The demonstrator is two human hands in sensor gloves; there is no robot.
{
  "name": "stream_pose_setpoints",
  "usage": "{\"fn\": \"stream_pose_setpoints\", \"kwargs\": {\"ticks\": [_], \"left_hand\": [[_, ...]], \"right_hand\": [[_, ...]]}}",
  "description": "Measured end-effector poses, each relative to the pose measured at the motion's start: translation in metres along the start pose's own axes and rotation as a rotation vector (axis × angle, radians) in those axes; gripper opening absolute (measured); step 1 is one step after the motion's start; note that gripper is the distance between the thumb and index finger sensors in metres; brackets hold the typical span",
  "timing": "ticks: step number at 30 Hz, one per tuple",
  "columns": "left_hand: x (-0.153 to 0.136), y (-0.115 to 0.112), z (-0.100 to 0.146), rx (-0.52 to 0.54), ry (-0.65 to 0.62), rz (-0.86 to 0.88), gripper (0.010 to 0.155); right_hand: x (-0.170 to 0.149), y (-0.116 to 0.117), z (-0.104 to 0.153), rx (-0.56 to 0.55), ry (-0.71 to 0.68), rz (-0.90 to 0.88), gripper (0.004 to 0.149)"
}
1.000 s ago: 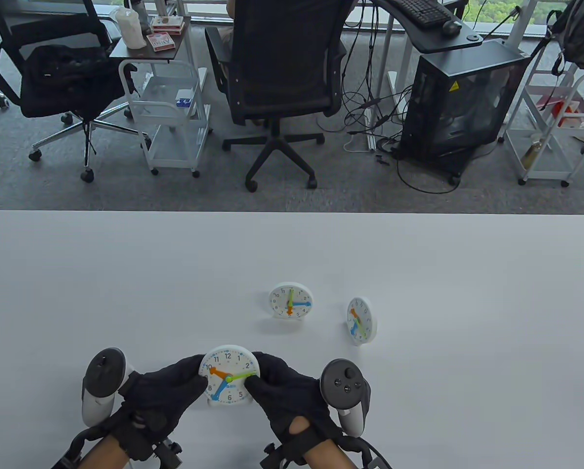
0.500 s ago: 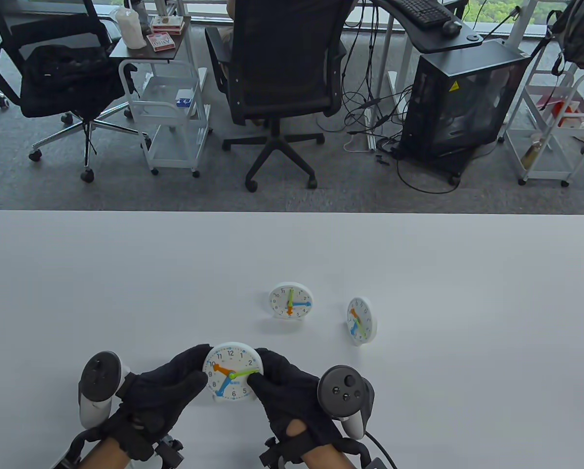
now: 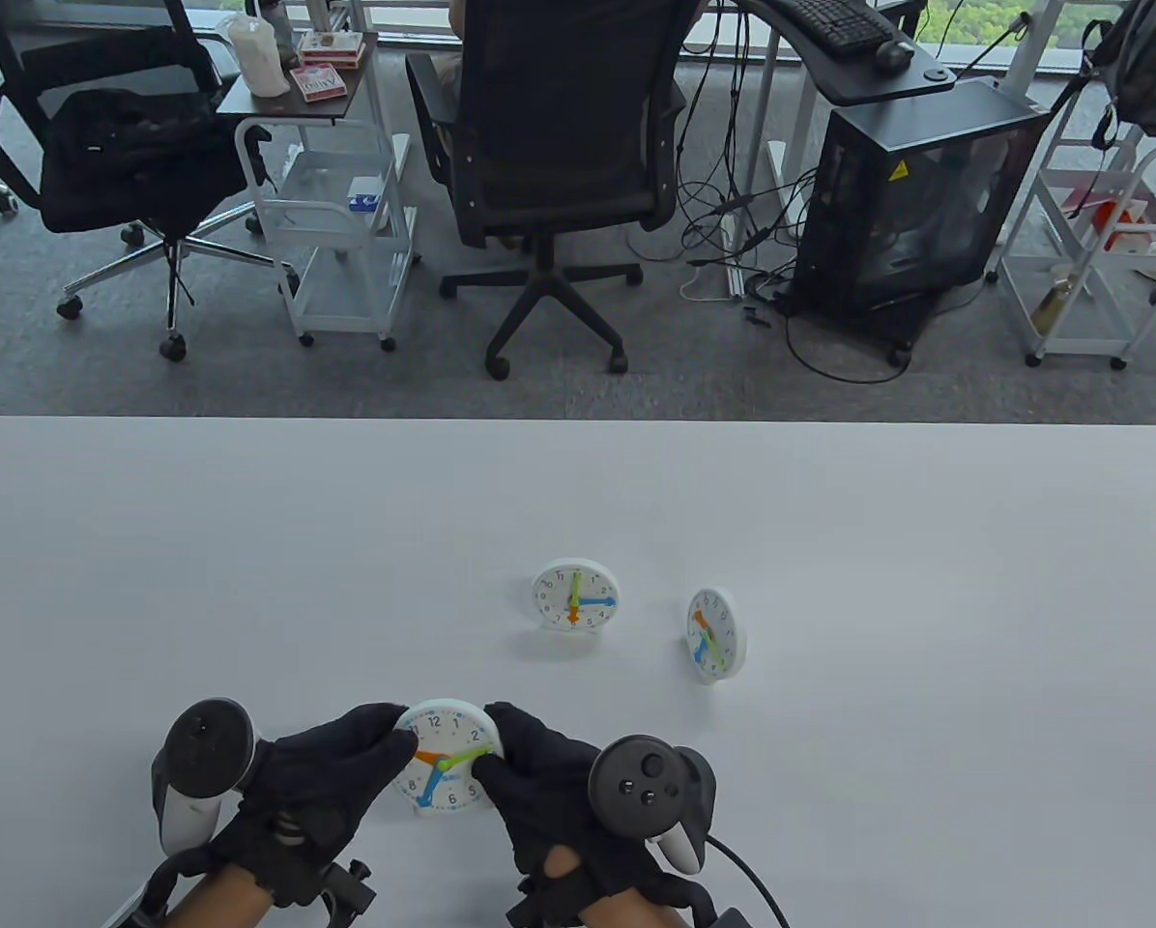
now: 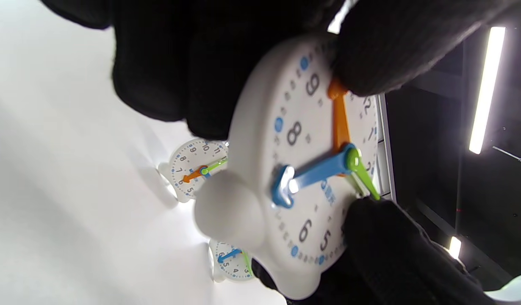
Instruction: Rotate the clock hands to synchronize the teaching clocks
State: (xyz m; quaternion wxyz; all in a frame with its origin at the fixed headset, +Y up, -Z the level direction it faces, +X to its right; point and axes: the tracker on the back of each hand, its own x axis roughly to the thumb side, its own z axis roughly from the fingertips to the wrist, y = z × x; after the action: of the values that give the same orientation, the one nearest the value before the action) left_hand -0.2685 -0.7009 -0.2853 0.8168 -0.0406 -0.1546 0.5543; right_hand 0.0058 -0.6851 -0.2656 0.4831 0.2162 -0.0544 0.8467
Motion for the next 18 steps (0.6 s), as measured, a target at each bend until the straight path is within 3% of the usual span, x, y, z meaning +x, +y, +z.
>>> {"fn": "stream_pose_setpoints", "kwargs": {"ticks": [18], "left_hand": [[-0.0034, -0.0041, -0.0019, -0.052, 0.047, 0.004, 0.052]], "right_hand": [[0.0031, -0.0015, -0.0003, 0.008, -0.025, 0.08, 0.059]]}}
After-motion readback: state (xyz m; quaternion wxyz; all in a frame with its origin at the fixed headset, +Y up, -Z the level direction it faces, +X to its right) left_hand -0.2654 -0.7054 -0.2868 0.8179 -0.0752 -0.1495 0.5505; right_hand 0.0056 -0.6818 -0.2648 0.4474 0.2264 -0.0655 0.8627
